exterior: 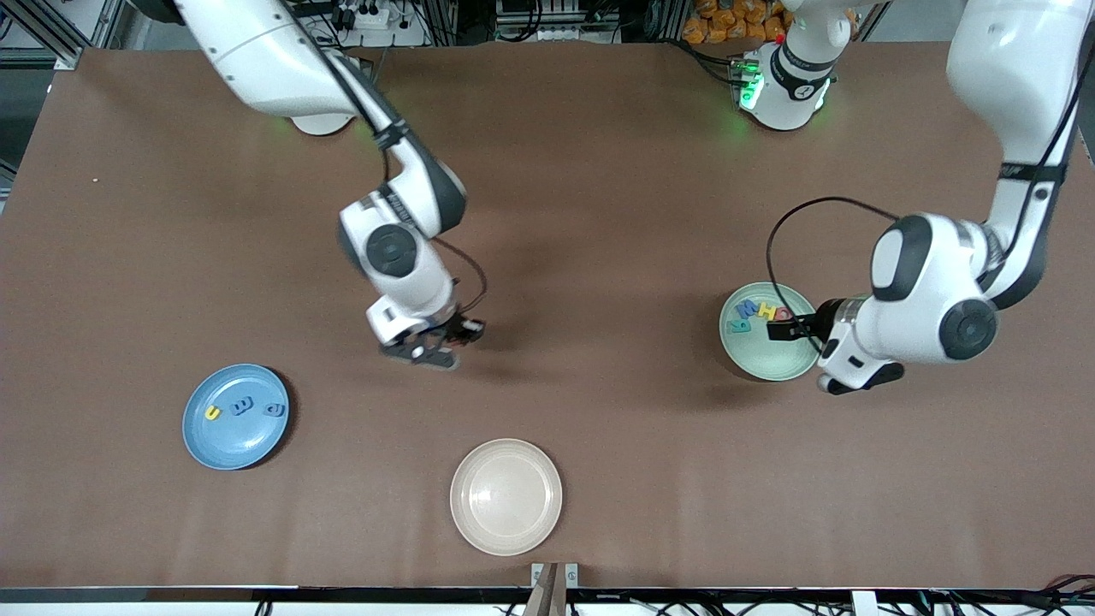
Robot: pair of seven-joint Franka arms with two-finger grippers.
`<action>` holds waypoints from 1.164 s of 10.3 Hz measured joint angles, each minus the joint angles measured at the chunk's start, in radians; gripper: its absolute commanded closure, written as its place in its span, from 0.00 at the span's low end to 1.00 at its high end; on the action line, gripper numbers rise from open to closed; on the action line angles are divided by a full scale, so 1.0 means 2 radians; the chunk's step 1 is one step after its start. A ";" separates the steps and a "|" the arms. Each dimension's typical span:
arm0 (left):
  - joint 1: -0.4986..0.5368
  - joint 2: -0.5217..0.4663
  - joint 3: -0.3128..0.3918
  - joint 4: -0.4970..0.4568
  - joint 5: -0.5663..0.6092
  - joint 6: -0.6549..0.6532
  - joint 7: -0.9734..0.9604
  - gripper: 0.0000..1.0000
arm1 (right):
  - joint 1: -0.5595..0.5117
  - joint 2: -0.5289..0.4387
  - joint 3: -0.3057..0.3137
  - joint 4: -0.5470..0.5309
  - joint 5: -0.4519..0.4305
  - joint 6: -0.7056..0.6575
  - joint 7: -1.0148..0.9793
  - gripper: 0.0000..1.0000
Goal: Sort upper and lower case letters into plates
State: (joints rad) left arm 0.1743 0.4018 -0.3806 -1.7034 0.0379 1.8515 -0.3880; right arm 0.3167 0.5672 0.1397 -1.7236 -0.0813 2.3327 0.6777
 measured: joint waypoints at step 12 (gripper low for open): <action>0.000 -0.164 -0.033 0.077 0.031 -0.092 0.074 0.00 | -0.132 -0.008 -0.103 0.060 0.030 -0.079 -0.296 0.00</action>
State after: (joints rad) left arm 0.1749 0.0731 -0.4471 -1.5496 0.0991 1.6668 -0.2398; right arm 0.0524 0.5517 -0.0654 -1.6039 -0.0223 2.1757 0.0853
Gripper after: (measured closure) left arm 0.000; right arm 0.141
